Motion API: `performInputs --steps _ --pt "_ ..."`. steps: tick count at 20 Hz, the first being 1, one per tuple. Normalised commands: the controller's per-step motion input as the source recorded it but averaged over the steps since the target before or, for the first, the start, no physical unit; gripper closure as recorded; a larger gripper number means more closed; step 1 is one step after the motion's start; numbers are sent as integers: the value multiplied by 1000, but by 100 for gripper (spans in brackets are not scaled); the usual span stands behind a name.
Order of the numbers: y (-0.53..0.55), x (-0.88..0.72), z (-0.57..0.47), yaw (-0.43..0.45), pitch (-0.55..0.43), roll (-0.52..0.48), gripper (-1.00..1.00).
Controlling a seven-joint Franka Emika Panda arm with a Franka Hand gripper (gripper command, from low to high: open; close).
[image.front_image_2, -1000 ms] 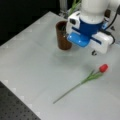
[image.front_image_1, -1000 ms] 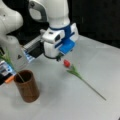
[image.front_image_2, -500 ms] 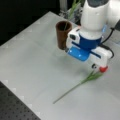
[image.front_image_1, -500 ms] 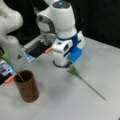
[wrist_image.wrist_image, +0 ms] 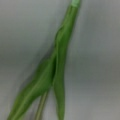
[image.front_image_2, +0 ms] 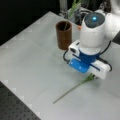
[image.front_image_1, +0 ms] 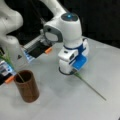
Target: Flower insertion into a vase
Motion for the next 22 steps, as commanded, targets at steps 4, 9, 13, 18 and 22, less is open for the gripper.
performInputs --steps 4,9,13,18,22 --pt "113 315 -182 32 -5 -173 -100" --pt "66 272 -143 4 -7 -208 -100" --pt "97 245 -154 9 0 -215 -100" --pt "122 225 -169 12 -27 -232 -100" --pt "144 168 -112 17 -41 -264 100"
